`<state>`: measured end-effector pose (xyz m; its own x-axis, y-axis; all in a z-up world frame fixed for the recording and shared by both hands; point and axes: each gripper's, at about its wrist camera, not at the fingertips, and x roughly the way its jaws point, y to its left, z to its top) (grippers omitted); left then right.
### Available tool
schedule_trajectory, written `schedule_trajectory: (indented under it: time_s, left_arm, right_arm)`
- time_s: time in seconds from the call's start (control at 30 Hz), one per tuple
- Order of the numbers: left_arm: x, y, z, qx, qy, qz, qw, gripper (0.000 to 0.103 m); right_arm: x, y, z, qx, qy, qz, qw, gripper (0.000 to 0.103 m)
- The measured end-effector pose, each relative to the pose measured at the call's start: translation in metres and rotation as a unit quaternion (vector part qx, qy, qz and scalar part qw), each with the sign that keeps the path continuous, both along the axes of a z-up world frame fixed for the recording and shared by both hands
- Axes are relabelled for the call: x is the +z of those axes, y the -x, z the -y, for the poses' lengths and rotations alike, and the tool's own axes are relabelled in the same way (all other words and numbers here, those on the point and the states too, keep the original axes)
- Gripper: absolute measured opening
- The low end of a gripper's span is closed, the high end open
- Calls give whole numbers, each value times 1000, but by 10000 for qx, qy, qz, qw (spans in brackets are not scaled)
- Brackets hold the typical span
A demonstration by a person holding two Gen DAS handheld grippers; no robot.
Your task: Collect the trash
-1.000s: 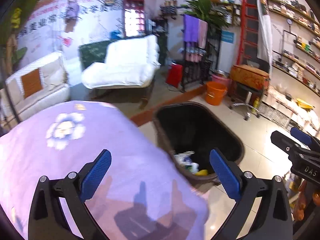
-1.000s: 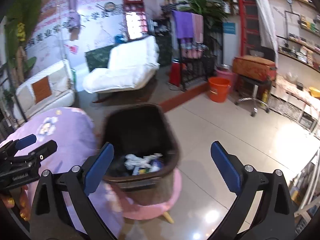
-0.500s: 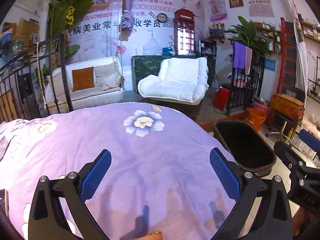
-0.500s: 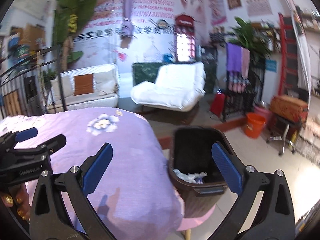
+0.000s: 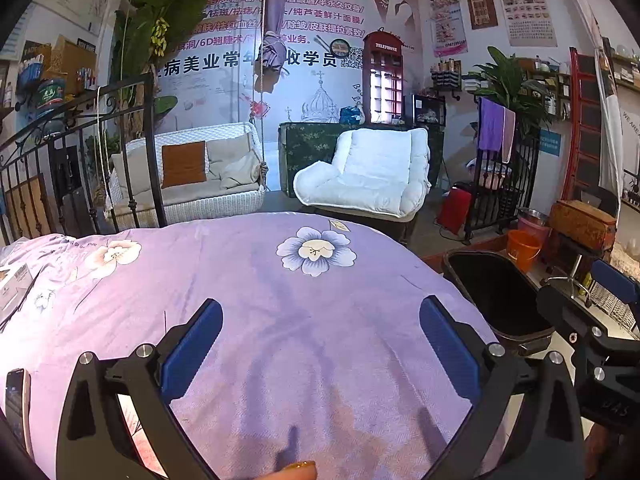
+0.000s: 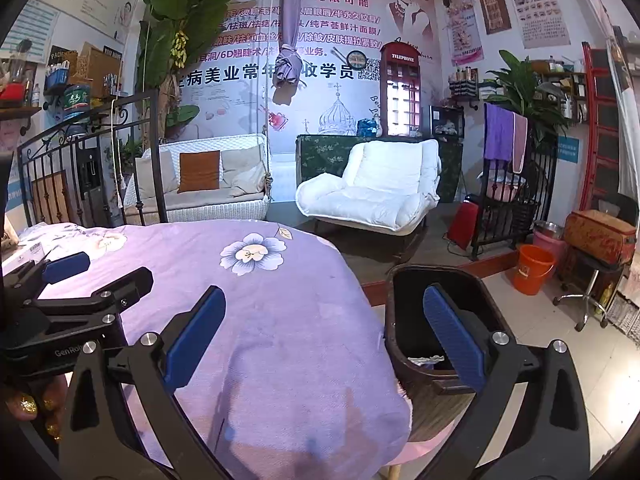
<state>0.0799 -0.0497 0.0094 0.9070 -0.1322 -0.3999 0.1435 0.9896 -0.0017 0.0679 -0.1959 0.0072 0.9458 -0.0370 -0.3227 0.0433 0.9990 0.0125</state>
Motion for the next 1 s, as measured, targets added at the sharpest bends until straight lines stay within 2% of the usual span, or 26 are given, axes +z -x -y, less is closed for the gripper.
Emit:
schedule_trajectory:
  time_s: [1.0]
  left_arm:
    - [-1, 3, 1, -48, 47, -29, 10000, 98]
  right_arm:
    - [-5, -3, 11, -103, -181, -76, 9998, 98]
